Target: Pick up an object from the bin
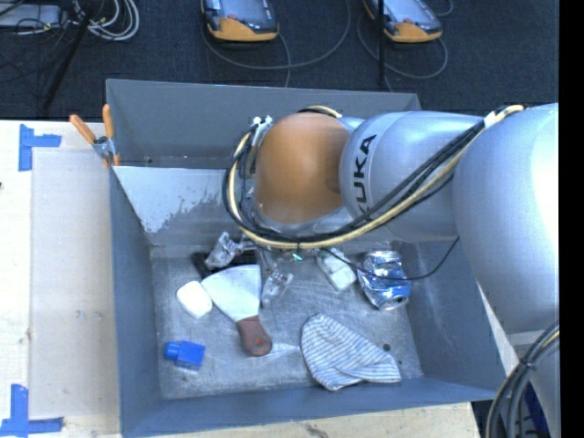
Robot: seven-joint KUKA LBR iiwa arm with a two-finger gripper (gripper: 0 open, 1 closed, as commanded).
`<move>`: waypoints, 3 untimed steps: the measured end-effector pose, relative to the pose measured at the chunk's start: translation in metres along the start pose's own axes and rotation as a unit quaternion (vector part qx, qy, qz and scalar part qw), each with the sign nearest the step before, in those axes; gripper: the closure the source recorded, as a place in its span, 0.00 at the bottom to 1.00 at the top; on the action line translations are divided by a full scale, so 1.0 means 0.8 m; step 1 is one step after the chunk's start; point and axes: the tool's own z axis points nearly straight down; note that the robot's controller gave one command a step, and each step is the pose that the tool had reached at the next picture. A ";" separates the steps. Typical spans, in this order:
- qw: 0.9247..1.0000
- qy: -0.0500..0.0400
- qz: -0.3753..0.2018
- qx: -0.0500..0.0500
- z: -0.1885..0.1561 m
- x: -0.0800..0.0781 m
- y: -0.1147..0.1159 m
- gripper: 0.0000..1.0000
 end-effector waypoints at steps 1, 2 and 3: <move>1.000 0.001 -0.012 0.000 0.000 -0.002 -0.002 0.00; 0.965 -0.003 -0.263 0.000 -0.003 0.013 -0.005 1.00; 0.965 -0.003 -0.262 0.000 -0.003 0.013 -0.005 1.00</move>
Offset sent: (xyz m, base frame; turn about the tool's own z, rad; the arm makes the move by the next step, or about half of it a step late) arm -0.0067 -0.0157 -0.0039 -0.5372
